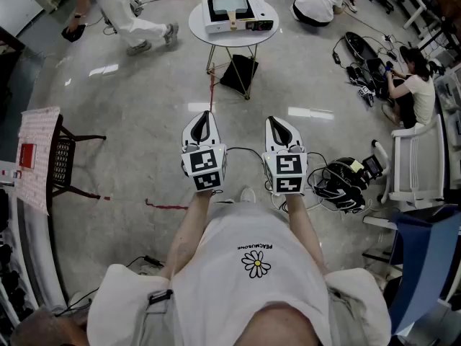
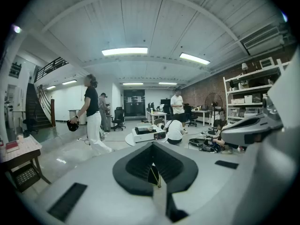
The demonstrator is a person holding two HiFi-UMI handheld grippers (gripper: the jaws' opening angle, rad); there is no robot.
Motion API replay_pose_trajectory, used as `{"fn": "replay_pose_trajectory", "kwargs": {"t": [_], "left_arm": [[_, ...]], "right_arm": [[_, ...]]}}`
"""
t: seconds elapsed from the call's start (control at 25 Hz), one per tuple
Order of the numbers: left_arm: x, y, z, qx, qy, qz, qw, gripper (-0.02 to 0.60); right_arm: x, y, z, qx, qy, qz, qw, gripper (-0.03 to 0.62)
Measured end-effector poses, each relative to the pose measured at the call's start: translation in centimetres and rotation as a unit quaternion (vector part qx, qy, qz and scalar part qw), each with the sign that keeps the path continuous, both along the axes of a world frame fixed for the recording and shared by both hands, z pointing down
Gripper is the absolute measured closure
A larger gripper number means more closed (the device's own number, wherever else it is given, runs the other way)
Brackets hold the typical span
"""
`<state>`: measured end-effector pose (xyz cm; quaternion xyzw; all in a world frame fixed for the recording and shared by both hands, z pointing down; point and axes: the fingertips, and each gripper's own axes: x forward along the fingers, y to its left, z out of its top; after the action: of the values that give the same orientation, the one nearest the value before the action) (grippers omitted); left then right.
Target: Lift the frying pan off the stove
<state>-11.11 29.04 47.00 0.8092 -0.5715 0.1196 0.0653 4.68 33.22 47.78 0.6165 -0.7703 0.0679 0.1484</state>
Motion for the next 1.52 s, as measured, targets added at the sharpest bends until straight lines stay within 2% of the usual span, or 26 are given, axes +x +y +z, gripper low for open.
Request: {"fn": "replay_pose_trajectory", "kwargs": {"t": [0.24, 0.4, 0.52, 0.64, 0.8, 1.08, 1.32, 1.52], "left_arm": [[0.0, -0.2, 0.1, -0.011, -0.009, -0.004, 0.9999, 0.581], [0.8, -0.4, 0.0, -0.010, 0.005, 0.008, 0.9999, 0.583], [1.3, -0.5, 0.0, -0.007, 0.007, 0.009, 0.9999, 0.582], [1.6, -0.8, 0.6, -0.016, 0.024, 0.009, 0.9995, 0.583], [1.6, -2.2, 0.5, -0.017, 0.054, -0.002, 0.9984, 0.583], [2.3, -6.8, 0.3, -0.005, 0.049, -0.005, 0.9987, 0.583], [2.9, -13.2, 0.6, 0.007, 0.050, 0.000, 0.9987, 0.583], [2.9, -19.6, -0.4, 0.019, 0.062, 0.001, 0.9979, 0.583]], "right_arm": [[-0.2, -0.2, -0.2, 0.003, -0.010, -0.008, 1.000, 0.592], [0.4, -0.7, -0.1, 0.005, -0.008, -0.011, 1.000, 0.592], [1.2, -1.2, -0.1, 0.009, -0.024, -0.008, 1.000, 0.592], [1.6, -1.6, 0.1, 0.005, -0.042, -0.014, 0.999, 0.592], [1.9, -2.6, 0.2, 0.001, -0.013, -0.027, 1.000, 0.592], [2.6, -5.9, 0.1, 0.011, -0.023, -0.038, 0.999, 0.592], [2.4, -11.4, 0.7, 0.015, -0.007, -0.050, 0.999, 0.592], [2.4, -18.3, -0.2, 0.019, 0.001, -0.046, 0.999, 0.591]]}}
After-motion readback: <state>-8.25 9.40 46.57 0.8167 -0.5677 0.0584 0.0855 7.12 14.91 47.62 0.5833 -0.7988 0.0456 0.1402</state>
